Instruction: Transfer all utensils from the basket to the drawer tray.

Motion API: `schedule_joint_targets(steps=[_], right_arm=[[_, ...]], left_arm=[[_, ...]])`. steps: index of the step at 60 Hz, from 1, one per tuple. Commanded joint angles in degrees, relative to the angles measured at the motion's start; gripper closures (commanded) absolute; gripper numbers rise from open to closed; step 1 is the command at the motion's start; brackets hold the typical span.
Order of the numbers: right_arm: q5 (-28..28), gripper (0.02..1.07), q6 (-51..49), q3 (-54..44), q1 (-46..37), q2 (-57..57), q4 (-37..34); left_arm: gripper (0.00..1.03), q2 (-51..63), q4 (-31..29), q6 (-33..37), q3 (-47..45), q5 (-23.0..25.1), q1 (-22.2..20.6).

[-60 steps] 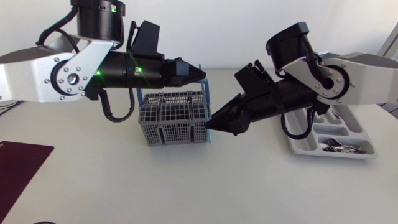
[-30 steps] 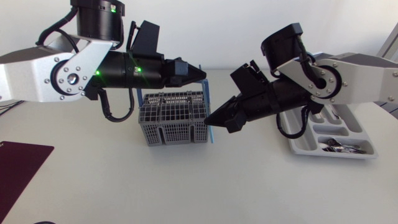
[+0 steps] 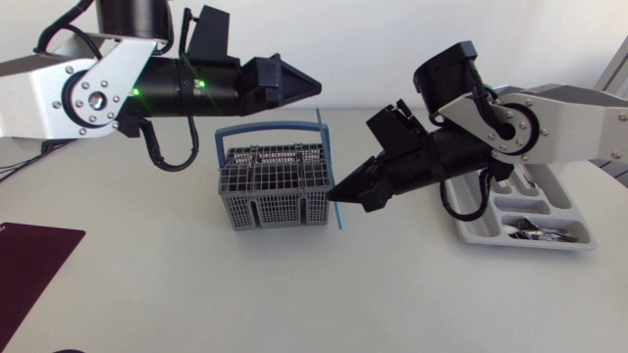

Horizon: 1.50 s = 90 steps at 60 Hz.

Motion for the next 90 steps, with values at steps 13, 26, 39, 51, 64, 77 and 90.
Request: schedule_joint_targets(steps=[13, 26, 39, 51, 64, 77, 90], right_arm=[[0.34, 1.01, -4.11, -3.03, -14.25, -4.4, -2.67], [3.06, 1.01, -7.62, -2.59, -28.05, -3.09, -1.7], [8.68, 1.01, -7.97, 1.8, -39.12, 6.67, 0.67], [13.43, 1.01, -5.86, 7.43, -41.76, 17.66, 1.29], [16.68, 1.0, -2.96, 13.05, -42.55, 26.62, 1.64], [18.97, 0.92, -2.52, 14.19, -42.73, 30.22, 1.9], [19.67, 0.66, -2.52, 13.67, -42.64, 31.37, 1.99]], left_arm=[[0.1, -4.83, 0.13, 1.87, 1.32, -4.86, 7.66], [0.1, -6.85, -1.9, 4.51, -1.23, -7.5, 13.9], [0.1, -7.9, -4.09, 9.34, -4.83, -11.8, 18.3], [0.1, -7.37, -5.76, 14.18, -8.44, -16.73, 19.61], [0.1, -5.35, -6.91, 18.04, -11.16, -22.97, 20.14], [0.1, -0.78, -7.7, 19.54, -11.87, -24.29, 21.99], [0.1, 4.14, -7.61, 20.59, -12.31, -25.08, 22.07]])
